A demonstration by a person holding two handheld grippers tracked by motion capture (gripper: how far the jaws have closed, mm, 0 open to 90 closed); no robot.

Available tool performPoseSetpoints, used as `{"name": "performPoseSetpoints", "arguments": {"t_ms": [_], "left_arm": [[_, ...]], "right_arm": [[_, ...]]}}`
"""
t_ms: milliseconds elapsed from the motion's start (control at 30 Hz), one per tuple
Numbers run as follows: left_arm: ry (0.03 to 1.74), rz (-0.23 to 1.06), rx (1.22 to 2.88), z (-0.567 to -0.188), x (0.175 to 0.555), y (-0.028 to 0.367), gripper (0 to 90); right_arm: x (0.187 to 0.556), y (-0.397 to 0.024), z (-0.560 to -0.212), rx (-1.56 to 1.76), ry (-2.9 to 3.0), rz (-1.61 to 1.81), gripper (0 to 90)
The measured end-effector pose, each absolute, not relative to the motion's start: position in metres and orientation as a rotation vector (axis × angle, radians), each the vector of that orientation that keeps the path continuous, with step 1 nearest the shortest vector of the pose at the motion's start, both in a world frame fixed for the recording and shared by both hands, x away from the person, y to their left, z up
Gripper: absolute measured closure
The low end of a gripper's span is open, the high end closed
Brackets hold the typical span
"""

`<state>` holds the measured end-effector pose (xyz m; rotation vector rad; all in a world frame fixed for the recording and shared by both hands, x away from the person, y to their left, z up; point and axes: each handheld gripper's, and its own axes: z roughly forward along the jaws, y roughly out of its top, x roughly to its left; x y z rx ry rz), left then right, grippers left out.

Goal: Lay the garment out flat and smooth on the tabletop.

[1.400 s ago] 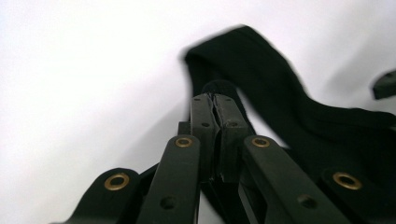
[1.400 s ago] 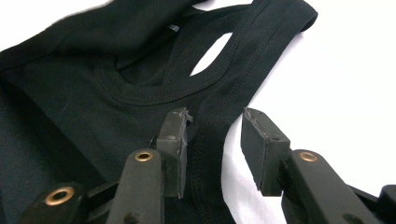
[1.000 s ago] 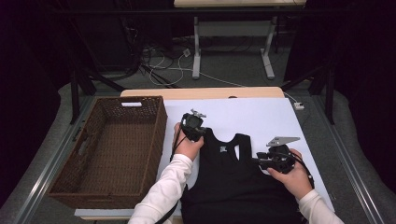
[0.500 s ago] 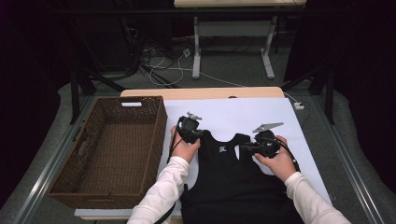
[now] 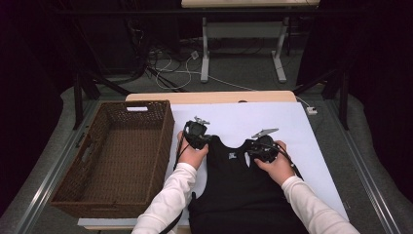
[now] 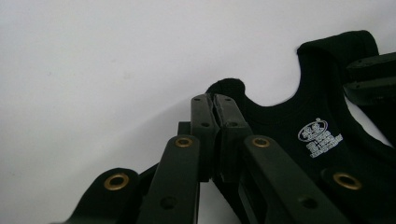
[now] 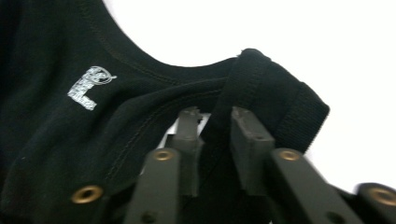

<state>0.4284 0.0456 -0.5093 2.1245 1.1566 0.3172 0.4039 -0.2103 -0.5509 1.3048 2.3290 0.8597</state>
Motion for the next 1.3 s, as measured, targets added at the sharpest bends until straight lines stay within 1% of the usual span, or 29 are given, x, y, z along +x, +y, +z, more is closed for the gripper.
{"name": "performPoseSetpoints", "arguments": {"t_ms": [67,100,233,500,600,833,900,933,1067,1233,1300], "left_arm": [[1.155,0.322,2.129,-0.509,0.429,0.046,87.7],[1.158,0.32,2.126,-0.509,0.429,0.046,87.7],[1.152,0.325,2.121,-0.507,0.429,0.046,87.7],[1.139,0.328,2.132,-0.504,0.428,0.044,87.7],[1.14,0.329,2.128,-0.505,0.428,0.043,87.7],[1.158,0.319,2.128,-0.509,0.428,0.046,87.7],[1.161,0.321,2.135,-0.509,0.429,0.047,87.7],[1.164,0.323,2.128,-0.51,0.429,0.047,87.7],[1.163,0.325,2.125,-0.51,0.429,0.048,87.7],[1.16,0.323,2.127,-0.509,0.429,0.047,87.7],[1.158,0.322,2.121,-0.509,0.429,0.047,87.7]], "right_arm": [[0.404,-0.213,-0.552,1.297,2.322,0.857,87.5],[0.405,-0.213,-0.552,1.308,2.319,0.86,88.1],[0.407,-0.216,-0.546,1.341,2.364,0.915,88.8],[0.402,-0.211,-0.518,1.358,2.385,1.111,88.7],[0.404,-0.204,-0.521,1.36,2.413,1.096,88.7],[0.408,-0.188,-0.547,1.347,2.517,0.963,88.4],[0.409,-0.188,-0.547,1.345,2.517,0.989,86.1],[0.408,-0.187,-0.545,1.363,2.515,1.015,82.1],[0.408,-0.194,-0.538,1.36,2.506,1.026,74.5],[0.414,-0.215,-0.522,1.401,2.425,1.097,72.6],[0.418,-0.22,-0.518,1.402,2.402,1.11,70.5]]}}
